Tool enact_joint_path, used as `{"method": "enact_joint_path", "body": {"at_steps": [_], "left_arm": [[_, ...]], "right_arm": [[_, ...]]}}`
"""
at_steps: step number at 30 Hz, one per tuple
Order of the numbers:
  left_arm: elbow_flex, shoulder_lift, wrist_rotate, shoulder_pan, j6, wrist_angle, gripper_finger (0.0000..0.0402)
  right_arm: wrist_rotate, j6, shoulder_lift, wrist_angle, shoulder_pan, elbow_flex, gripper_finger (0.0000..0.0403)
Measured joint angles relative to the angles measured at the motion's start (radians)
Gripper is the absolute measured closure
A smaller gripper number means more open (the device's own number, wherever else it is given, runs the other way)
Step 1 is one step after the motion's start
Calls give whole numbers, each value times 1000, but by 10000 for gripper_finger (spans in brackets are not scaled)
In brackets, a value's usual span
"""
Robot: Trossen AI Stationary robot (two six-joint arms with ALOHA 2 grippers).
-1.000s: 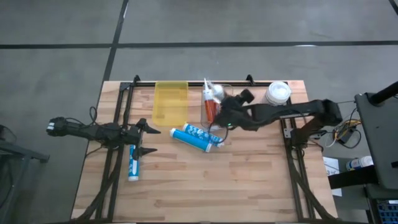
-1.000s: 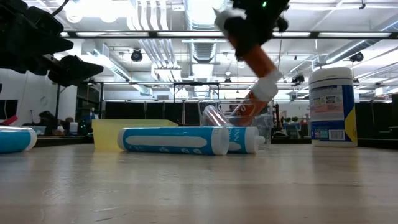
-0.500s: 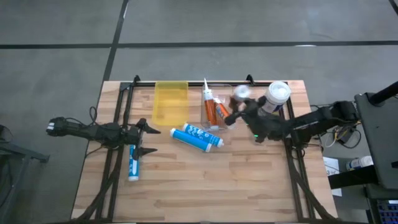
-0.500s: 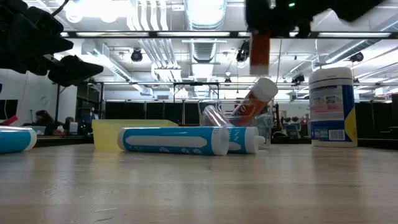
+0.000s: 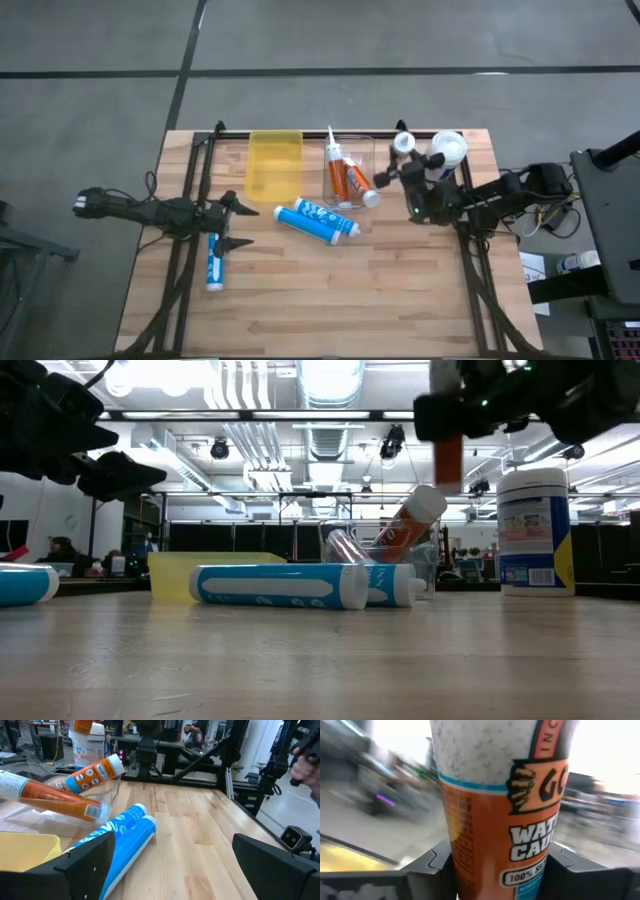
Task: Pick & place silicon tubes, Sealant and Lysol wipes
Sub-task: Put the orange sealant into the transparent bin
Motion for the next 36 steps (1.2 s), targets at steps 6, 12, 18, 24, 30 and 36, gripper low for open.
{"method": "enact_joint_path", "body": {"at_steps": [6, 12, 18, 24, 30, 36], "left_arm": [[0, 6, 0, 0, 0, 0, 3], [0, 5, 0, 0, 0, 1, 3], [0, 5, 0, 0, 0, 1, 3], [0, 5, 0, 0, 0, 1, 3], [0, 5, 0, 0, 0, 1, 3], [0, 5, 0, 0, 0, 1, 3]], "right_arm": [[-60, 41, 16, 26, 21, 22, 232], [-120, 99, 34, 29, -22, 18, 232], [-347, 358, 60, -23, -130, 16, 233], [-494, 592, 103, -196, -251, 16, 233], [-520, 611, 167, -194, -288, 28, 233], [-565, 641, 223, -194, -336, 29, 234]]}}
